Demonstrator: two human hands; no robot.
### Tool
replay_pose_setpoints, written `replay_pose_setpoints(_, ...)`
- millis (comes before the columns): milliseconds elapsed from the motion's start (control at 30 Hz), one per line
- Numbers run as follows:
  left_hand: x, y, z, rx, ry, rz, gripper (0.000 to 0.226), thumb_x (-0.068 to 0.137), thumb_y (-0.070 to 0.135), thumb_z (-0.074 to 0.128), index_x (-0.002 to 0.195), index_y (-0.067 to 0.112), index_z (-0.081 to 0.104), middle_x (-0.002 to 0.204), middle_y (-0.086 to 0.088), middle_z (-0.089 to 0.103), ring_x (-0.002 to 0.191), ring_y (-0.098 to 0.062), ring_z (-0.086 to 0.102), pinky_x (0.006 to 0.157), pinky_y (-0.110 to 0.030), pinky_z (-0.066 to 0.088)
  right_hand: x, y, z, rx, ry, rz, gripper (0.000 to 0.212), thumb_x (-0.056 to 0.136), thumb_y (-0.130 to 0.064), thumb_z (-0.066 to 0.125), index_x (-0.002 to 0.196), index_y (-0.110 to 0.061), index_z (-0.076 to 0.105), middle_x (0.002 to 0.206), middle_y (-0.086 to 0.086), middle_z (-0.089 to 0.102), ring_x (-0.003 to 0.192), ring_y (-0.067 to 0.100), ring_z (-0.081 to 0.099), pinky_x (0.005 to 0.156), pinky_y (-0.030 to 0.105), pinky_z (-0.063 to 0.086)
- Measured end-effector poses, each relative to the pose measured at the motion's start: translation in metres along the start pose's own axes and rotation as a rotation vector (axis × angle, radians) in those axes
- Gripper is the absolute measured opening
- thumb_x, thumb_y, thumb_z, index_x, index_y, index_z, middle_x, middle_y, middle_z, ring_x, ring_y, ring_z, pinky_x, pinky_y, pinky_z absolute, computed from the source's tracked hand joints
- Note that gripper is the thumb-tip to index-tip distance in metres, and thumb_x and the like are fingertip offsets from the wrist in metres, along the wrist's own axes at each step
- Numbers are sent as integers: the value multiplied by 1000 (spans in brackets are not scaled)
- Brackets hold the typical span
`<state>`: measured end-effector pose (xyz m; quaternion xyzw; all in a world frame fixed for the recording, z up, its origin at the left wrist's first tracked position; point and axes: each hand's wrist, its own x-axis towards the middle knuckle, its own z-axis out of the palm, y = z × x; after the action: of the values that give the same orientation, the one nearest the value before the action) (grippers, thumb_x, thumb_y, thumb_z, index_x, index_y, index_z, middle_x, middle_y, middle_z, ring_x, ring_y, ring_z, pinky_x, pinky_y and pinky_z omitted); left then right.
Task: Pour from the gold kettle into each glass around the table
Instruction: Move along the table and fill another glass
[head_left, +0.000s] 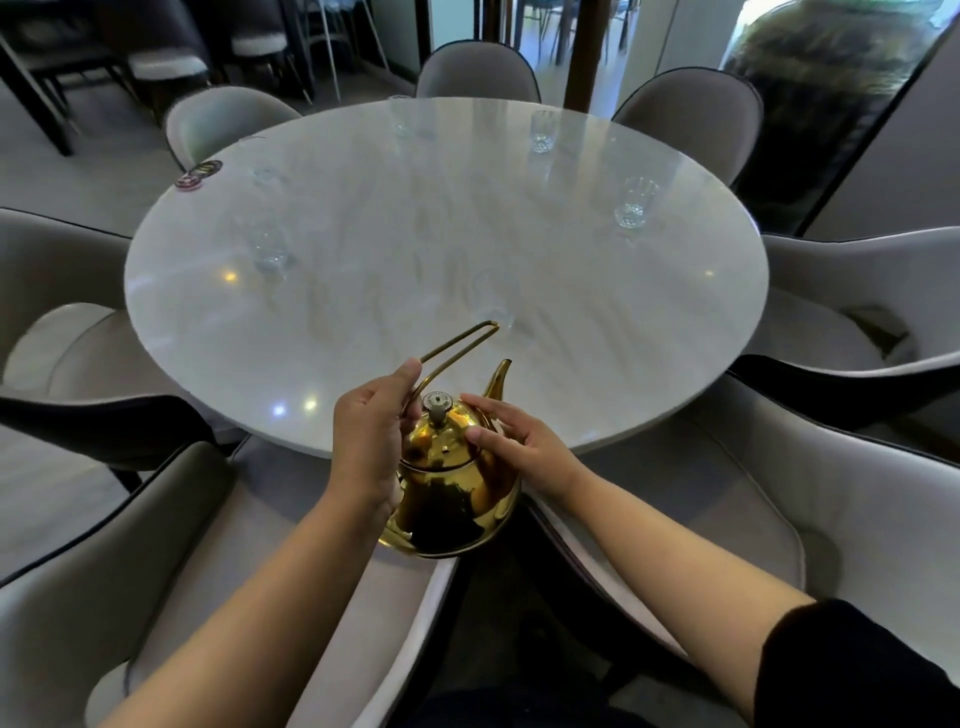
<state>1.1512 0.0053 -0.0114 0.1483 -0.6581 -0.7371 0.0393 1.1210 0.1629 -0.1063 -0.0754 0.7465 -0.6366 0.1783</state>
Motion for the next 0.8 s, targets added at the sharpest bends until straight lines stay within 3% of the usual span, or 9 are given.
replay_pose_setpoints(233, 26, 6, 29, -5, 106, 4, 59, 90, 26, 58, 33, 21, 42, 40, 8, 34, 39, -8, 25, 50, -27, 24, 37, -6, -32, -31, -116, -18, 62, 70, -64, 65, 127, -45, 54, 132, -7, 57, 125, 16, 52, 108, 46, 41)
replay_pose_setpoints(500, 71, 22, 55, 61, 204, -5, 60, 91, 28, 58, 32, 21, 44, 41, 6, 36, 44, -11, 30, 58, -28, 32, 90, -18, -56, -11, -181, -15, 56, 71, -60, 65, 125, -47, 56, 129, -7, 60, 122, 16, 55, 106, 44, 44)
replay_pose_setpoints(633, 100, 34, 61, 120, 191, 13, 51, 91, 28, 57, 44, 14, 44, 40, 7, 36, 39, -7, 31, 56, -25, 33, 114, -25, -59, 26, -180, 4, 56, 70, -63, 64, 123, -49, 56, 131, -5, 58, 122, 18, 55, 105, 42, 46)
replay_pose_setpoints(800, 136, 46, 69, 180, 156, 20, 54, 92, 27, 58, 40, 18, 44, 36, 11, 36, 40, -7, 31, 53, -25, 31, 139, -34, -63, 93, -143, 19, 48, 78, -52, 62, 125, -45, 55, 129, -3, 60, 116, 18, 58, 93, 24, 51)
